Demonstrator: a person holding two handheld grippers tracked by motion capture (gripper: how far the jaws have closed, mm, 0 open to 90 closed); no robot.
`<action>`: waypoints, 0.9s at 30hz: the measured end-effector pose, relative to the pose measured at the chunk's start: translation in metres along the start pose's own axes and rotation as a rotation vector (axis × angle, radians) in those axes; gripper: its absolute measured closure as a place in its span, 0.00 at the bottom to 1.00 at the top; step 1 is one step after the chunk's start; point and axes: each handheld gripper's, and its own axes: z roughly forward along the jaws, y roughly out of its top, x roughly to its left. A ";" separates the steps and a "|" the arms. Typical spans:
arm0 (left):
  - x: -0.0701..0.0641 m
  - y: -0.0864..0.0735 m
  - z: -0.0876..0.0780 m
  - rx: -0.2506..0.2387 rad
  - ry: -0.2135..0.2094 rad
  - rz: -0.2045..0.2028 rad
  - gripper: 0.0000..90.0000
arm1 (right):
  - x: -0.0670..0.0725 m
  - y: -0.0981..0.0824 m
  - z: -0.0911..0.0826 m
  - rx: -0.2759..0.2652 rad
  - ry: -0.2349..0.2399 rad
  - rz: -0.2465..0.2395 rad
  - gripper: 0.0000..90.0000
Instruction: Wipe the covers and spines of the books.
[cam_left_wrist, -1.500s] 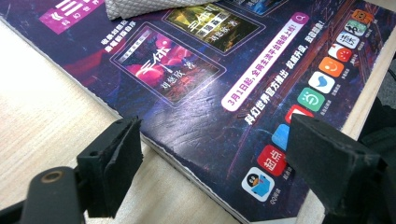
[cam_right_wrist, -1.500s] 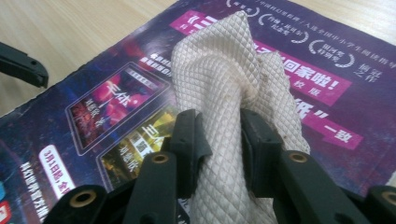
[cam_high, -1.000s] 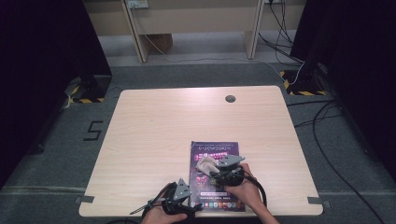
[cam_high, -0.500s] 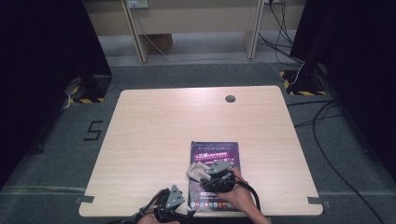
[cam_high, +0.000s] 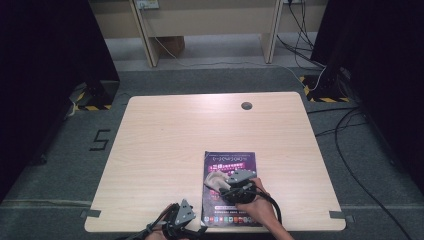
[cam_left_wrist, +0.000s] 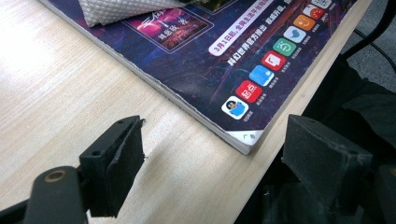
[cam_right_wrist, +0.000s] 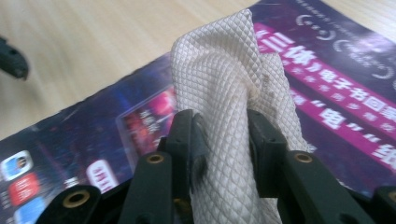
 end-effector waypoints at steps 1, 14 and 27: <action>0.000 0.000 0.000 0.000 0.000 -0.001 0.22 | 0.007 0.000 0.000 0.002 0.021 -0.012 0.74; -0.001 -0.003 -0.003 0.000 0.003 0.002 0.22 | 0.024 0.000 0.001 0.008 0.078 -0.060 0.77; -0.001 -0.002 -0.002 -0.001 0.003 0.004 0.22 | -0.046 -0.015 -0.020 0.010 -0.084 0.087 0.76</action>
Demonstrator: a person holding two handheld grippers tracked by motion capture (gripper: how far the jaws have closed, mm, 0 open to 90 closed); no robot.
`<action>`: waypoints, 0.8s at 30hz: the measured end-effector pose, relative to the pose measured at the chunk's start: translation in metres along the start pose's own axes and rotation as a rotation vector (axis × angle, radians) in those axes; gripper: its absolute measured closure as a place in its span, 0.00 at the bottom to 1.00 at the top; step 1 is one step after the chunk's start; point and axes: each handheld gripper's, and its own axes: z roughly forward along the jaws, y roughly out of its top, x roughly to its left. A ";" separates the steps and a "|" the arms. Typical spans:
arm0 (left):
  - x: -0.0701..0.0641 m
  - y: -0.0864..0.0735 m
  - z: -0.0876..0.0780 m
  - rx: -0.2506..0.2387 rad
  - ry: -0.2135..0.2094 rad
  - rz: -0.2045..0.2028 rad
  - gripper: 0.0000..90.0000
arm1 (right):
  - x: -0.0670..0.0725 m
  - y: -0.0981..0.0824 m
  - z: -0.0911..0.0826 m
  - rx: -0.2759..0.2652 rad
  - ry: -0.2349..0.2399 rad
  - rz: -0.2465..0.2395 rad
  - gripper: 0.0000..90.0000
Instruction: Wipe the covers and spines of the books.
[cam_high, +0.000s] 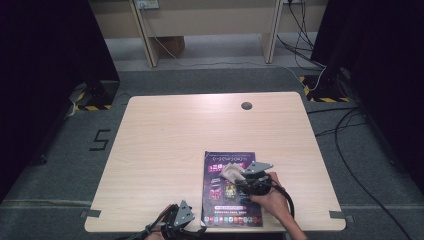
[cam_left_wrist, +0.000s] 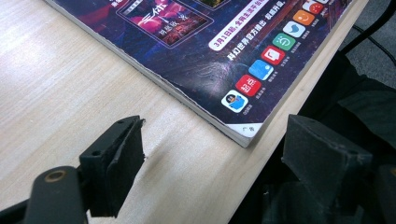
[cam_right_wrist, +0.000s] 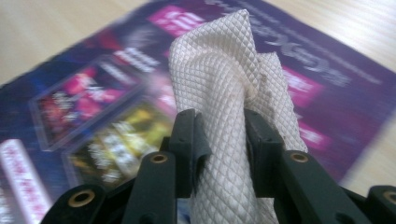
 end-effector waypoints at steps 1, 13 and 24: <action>0.000 0.000 0.000 0.000 0.000 0.001 0.22 | -0.009 -0.002 -0.003 -0.002 -0.020 0.020 0.76; 0.000 0.001 0.001 0.002 -0.005 0.006 0.22 | -0.017 -0.009 -0.011 0.011 -0.078 0.025 0.75; 0.000 0.001 0.002 0.003 -0.002 0.010 0.22 | 0.002 -0.016 -0.017 0.013 -0.014 -0.010 0.75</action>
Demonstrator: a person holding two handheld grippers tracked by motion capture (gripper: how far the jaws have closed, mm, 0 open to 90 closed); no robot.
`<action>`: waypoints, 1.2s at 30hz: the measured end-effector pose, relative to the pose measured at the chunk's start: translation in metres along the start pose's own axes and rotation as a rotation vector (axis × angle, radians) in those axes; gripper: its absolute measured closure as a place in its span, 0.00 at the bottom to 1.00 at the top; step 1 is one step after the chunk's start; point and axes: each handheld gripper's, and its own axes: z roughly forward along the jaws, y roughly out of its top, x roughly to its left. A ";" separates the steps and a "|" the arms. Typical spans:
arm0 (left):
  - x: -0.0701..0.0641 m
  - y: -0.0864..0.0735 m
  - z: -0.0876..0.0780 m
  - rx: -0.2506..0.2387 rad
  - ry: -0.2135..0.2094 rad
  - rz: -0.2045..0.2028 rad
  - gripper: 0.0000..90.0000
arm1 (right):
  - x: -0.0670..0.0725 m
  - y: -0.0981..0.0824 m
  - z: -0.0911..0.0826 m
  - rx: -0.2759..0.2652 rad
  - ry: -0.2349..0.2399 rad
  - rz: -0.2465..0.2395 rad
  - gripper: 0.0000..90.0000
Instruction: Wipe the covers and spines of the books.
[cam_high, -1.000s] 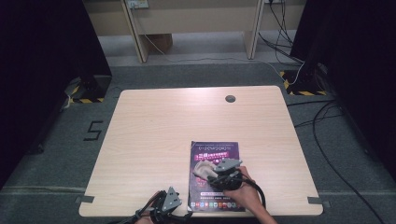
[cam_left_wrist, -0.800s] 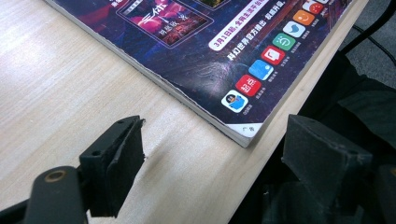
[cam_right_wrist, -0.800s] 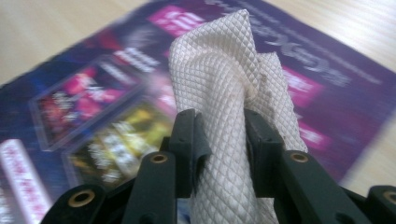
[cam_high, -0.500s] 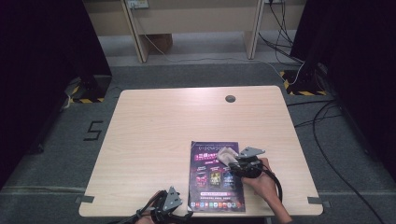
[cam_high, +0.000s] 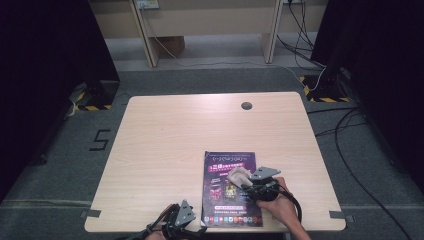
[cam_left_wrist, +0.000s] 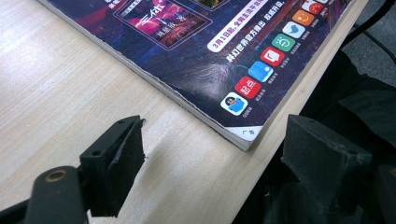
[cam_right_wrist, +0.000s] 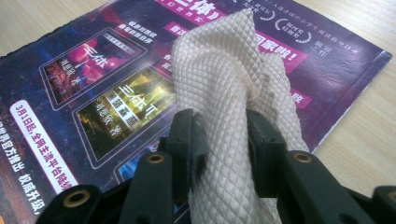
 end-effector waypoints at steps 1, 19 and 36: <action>0.000 0.000 0.000 0.000 0.000 0.000 0.22 | 0.000 0.000 0.000 0.000 0.000 0.000 0.75; -0.002 0.011 0.013 -0.027 -0.037 0.034 0.49 | -0.010 0.002 0.005 -0.022 -0.027 -0.006 0.75; 0.011 0.028 0.033 -0.059 0.048 0.012 0.44 | -0.055 0.019 0.022 -0.039 -0.140 0.074 0.74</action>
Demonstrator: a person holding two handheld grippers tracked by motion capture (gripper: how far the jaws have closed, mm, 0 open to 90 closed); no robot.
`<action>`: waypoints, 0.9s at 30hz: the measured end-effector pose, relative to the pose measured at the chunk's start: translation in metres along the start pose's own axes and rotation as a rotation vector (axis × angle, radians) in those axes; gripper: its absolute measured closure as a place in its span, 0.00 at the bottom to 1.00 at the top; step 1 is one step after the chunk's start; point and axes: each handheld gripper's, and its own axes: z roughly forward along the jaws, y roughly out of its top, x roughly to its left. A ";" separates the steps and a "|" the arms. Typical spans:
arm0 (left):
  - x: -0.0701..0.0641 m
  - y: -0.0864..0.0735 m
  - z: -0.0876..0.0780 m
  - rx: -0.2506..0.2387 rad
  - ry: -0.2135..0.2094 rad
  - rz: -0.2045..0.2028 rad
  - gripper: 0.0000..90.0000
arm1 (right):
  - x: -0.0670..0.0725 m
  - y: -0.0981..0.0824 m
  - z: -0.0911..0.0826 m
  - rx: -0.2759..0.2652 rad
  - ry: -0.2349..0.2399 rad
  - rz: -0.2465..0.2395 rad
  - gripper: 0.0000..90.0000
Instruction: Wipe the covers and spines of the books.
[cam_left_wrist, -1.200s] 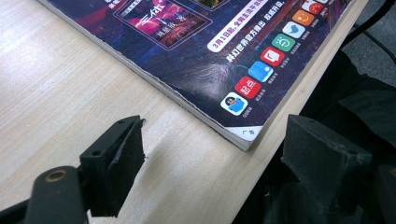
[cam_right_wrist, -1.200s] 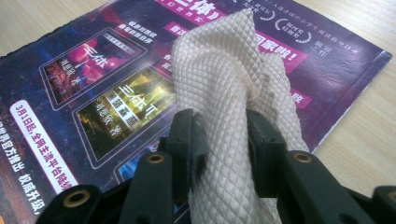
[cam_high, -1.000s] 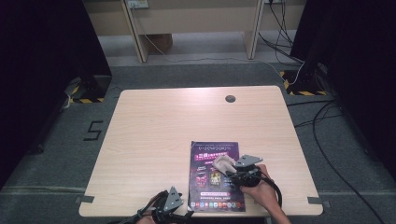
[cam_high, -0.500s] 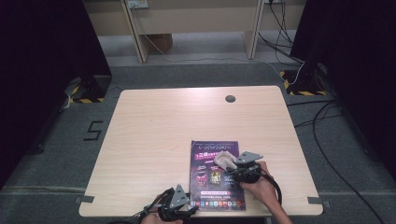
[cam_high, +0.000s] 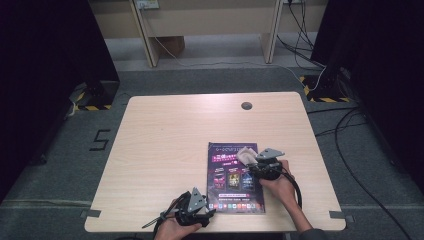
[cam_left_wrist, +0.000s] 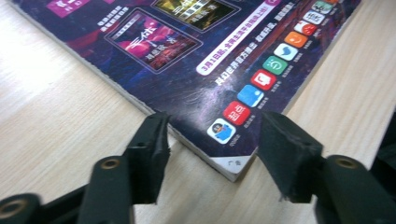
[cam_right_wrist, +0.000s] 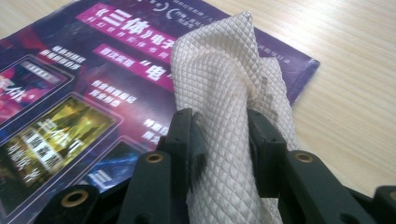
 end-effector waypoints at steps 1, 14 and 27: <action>0.000 0.000 0.000 0.000 0.000 0.000 0.42 | 0.000 0.000 0.000 0.000 0.000 0.000 0.74; -0.002 -0.010 -0.020 -0.007 0.001 -0.022 0.32 | 0.010 -0.002 -0.004 0.008 -0.002 -0.009 0.75; -0.008 -0.015 -0.026 0.024 -0.012 -0.018 0.26 | 0.059 0.004 0.002 0.000 0.107 -0.096 0.74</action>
